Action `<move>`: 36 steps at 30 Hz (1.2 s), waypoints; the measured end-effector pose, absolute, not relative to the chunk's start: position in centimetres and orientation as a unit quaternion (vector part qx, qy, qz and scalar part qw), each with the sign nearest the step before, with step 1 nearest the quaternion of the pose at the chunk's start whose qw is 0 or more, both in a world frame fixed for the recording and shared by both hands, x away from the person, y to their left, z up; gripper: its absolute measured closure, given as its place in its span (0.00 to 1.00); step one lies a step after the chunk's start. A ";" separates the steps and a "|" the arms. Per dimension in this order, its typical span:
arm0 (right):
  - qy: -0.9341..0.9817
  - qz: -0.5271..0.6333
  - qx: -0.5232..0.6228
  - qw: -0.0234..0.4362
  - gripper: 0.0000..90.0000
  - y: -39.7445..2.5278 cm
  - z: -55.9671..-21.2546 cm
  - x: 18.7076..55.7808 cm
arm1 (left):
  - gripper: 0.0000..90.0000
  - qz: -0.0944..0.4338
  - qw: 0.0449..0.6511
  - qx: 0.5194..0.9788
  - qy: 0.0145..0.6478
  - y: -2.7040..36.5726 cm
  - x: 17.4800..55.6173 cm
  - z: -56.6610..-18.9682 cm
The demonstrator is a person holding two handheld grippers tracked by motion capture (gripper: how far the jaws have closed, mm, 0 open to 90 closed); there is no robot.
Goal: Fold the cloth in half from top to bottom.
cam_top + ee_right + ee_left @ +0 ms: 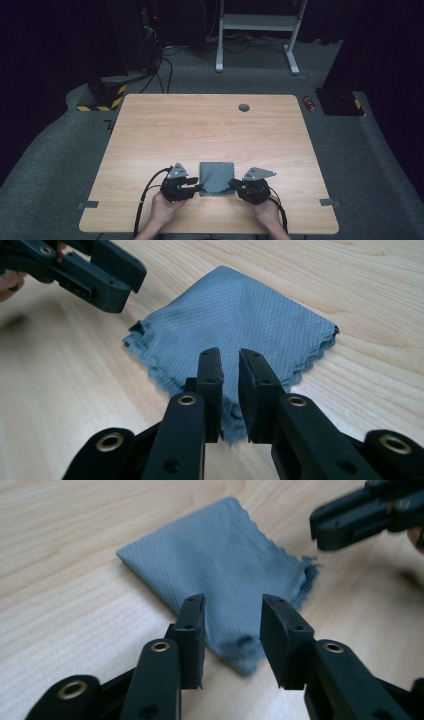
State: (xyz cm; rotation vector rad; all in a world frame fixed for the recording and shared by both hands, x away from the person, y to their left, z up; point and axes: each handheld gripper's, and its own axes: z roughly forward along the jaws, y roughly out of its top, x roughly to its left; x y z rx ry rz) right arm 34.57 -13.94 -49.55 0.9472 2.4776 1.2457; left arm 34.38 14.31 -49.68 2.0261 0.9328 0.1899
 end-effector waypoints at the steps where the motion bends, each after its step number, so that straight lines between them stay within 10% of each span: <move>1: 0.842 0.419 0.323 0.106 0.89 -13.7 -49.7 34.8 | 0.68 0.080 0.435 0.814 0.376 14.1 34.7 -49.7; 22: 0.871 0.364 0.304 0.129 0.81 -13.8 -51.4 33.8 | 0.60 0.109 0.379 0.844 0.364 13.8 32.4 -51.3; 36: 0.832 0.404 0.362 0.117 0.84 -12.4 -50.5 39.4 | 0.59 0.117 0.387 0.822 0.402 12.7 36.8 -51.5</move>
